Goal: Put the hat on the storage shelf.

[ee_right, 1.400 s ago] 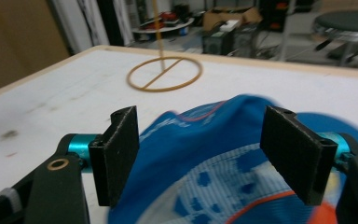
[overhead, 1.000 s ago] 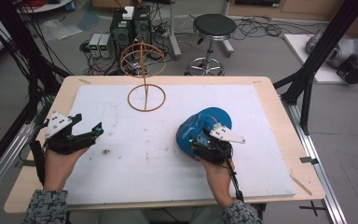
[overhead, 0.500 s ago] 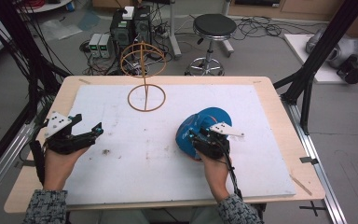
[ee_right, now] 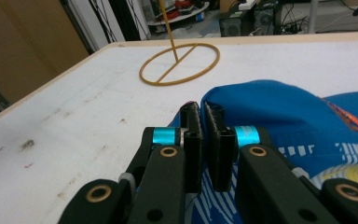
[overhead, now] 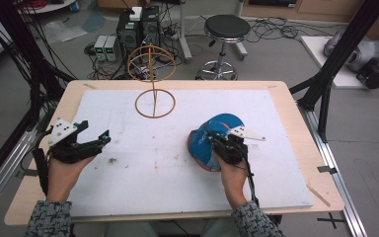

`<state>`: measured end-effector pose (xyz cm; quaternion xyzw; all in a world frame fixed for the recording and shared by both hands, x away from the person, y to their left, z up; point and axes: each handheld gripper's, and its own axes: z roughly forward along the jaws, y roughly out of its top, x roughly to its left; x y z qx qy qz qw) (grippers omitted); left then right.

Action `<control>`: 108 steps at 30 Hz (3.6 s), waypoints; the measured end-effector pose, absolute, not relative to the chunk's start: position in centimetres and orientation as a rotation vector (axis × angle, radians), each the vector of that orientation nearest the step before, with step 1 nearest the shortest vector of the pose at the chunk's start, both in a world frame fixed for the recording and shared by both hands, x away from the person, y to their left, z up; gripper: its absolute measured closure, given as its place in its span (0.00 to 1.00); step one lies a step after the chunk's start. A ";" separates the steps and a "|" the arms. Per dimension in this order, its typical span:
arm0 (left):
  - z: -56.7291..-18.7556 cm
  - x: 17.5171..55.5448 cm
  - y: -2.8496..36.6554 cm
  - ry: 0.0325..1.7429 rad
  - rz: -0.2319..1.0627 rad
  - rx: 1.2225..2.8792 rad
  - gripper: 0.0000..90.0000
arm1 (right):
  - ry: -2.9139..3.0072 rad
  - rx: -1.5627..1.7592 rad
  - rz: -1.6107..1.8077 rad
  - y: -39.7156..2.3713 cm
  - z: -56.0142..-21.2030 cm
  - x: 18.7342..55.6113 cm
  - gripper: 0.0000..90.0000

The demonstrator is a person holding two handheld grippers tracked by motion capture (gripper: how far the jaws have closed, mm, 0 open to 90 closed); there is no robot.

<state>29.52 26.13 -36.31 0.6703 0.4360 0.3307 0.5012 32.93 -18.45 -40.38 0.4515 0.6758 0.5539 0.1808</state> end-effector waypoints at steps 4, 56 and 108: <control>-36.3 29.5 26.2 1.054 0.801 1.618 0.23 | 1.880 1.271 1.582 -18.8 -39.9 33.0 0.97; -35.3 28.8 26.9 1.040 0.831 1.595 0.23 | 1.583 1.088 1.737 -17.1 -23.0 42.2 0.97; -33.9 25.8 30.0 1.063 0.885 1.529 0.23 | 1.738 1.012 1.671 -1.2 -19.9 50.8 0.96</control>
